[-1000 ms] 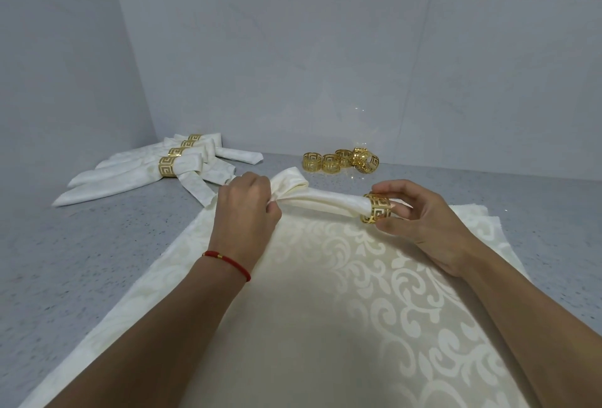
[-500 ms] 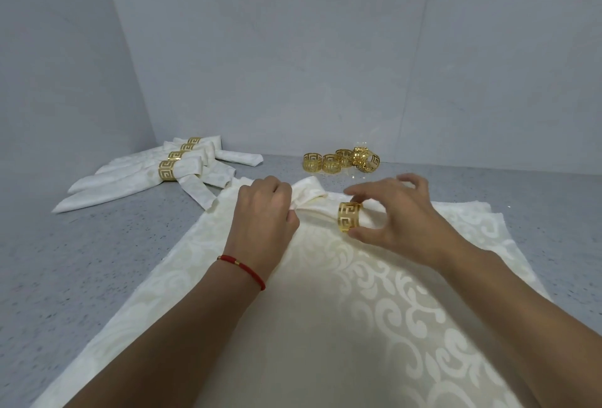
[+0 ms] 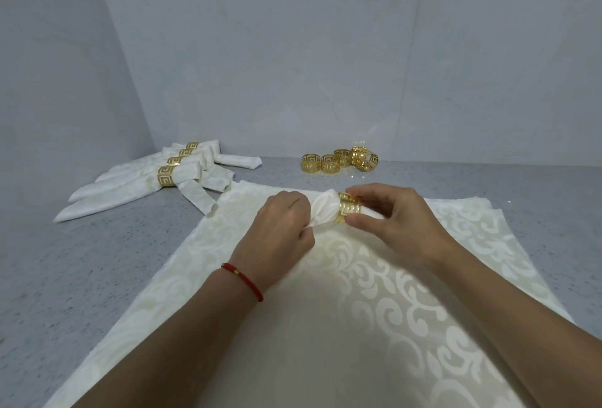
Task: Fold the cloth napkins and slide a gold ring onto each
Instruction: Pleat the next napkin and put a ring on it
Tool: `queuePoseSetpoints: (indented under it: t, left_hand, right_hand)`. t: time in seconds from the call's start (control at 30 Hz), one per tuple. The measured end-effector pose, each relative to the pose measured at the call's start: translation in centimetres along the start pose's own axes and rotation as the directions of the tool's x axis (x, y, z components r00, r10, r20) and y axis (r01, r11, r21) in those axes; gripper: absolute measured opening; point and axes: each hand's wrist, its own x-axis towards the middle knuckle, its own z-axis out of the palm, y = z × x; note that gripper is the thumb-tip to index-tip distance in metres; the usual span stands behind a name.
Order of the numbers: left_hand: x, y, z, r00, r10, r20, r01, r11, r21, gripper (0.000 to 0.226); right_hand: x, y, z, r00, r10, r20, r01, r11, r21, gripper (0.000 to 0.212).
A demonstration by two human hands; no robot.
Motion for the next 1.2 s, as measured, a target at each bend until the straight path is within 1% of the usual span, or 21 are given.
queuePoseSetpoints:
  t: [0.1,0.17,0.27,0.37,0.6,0.67,0.73,0.8,0.87,0.93,1.0,1.1,1.2]
  left_hand:
    - [-0.2,0.0,-0.4,0.995,0.074,0.065,-0.074,0.997,-0.005,0.031]
    - [-0.2,0.0,-0.6,0.991,0.096,0.091,-0.094,0.995,-0.022,0.033]
    - [-0.4,-0.1,-0.7,0.990,0.091,0.112,-0.085,0.995,-0.058,0.031]
    - [-0.7,0.0,-0.8,0.989,0.086,0.121,-0.077,0.994,-0.077,0.032]
    - [0.0,0.3,-1.3,0.973,0.224,0.055,-0.218,0.971,-0.096,0.047]
    - [0.1,0.4,-1.5,0.967,0.253,0.044,-0.248,0.964,-0.099,0.046]
    - [0.2,0.5,-1.6,0.962,0.267,0.060,-0.260,0.960,-0.106,0.038]
    - [0.2,0.7,-1.4,0.953,0.291,0.087,-0.282,0.954,-0.102,0.029]
    - [-0.1,1.0,-1.3,0.948,0.307,0.084,-0.300,0.950,-0.082,0.027]
    - [-0.4,1.2,-1.3,0.960,0.278,0.030,-0.276,0.959,-0.058,0.026]
    - [-0.5,1.2,-1.3,0.978,0.205,-0.032,-0.207,0.976,-0.063,0.025]
    - [-0.7,1.5,-1.1,0.986,0.166,-0.034,-0.168,0.982,-0.085,0.022]
    - [-0.8,1.3,-1.1,0.991,0.108,-0.084,-0.117,0.986,-0.118,0.022]
  right_hand:
    - [-0.1,0.3,0.0,1.000,-0.009,0.008,0.009,0.999,0.043,0.043]
    - [-0.1,0.2,-0.2,1.000,-0.016,0.018,0.015,0.999,0.041,0.045]
    - [-0.2,0.0,-0.4,0.999,-0.029,0.036,0.028,1.000,0.010,0.045]
    - [-0.2,-0.1,-0.4,0.999,-0.028,0.040,0.027,0.999,0.016,0.045]
    - [-0.1,-0.2,-0.6,0.998,-0.051,0.034,0.048,0.995,0.087,0.044]
    - [0.0,-0.3,-0.8,0.997,-0.055,0.045,0.050,0.994,0.093,0.045]
    - [0.1,-0.5,-1.1,0.994,-0.066,0.089,0.057,0.993,0.101,0.046]
    - [0.2,-0.9,-1.4,0.982,-0.083,0.170,0.067,0.993,0.093,0.046]
    - [0.3,-1.2,-1.7,0.970,-0.090,0.224,0.070,0.993,0.095,0.046]
    - [0.3,-1.4,-2.0,0.967,-0.107,0.229,0.090,0.992,0.083,0.043]
    - [0.3,-1.7,-1.9,0.965,-0.122,0.230,0.118,0.993,0.032,0.040]
    - [0.0,-2.4,-0.6,0.964,-0.148,0.223,0.168,0.983,-0.074,0.041]
    - [-0.1,-2.8,0.7,0.952,-0.211,0.220,0.252,0.951,-0.180,0.044]
